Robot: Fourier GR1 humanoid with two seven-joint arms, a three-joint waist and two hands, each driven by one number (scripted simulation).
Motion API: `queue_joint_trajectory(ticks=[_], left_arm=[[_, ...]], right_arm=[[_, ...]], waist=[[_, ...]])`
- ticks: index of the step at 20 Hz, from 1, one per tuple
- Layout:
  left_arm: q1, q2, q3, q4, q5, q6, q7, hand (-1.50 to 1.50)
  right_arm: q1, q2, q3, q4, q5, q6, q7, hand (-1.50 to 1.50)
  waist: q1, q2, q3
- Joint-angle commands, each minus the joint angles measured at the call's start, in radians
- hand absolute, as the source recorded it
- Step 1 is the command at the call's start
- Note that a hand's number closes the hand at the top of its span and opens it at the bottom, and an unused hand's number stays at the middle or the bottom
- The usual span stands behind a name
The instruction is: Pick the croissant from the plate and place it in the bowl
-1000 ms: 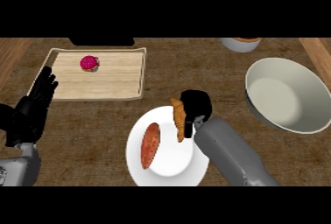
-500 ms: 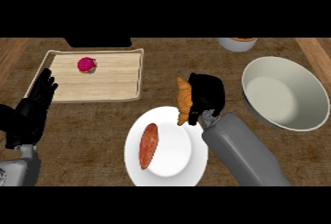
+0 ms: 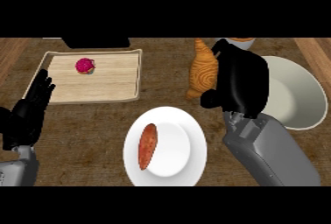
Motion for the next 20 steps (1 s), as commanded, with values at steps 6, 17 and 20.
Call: queue_joint_trajectory(ticks=[6,17,20], left_arm=[[-0.027,-0.008,0.002,0.010,-0.015,-0.010,0.002,0.00],[0.048,-0.050,-0.033,-0.104,-0.039,-0.005,0.019,0.00],[0.002,-0.027,0.019,0.016,-0.017,-0.031,-0.031,0.00]], right_arm=[[0.125,-0.089,-0.202,-0.236,-0.038,0.072,-0.016,1.50],[0.122,-0.177,-0.497,0.220,-0.205,-0.203,-0.457,1.50],[0.104,-0.207,-0.535,0.332,-0.225,-0.228,-0.551,1.50]], waist=[[0.016,0.009,0.001],[0.036,0.013,0.001],[0.030,0.014,0.001]])
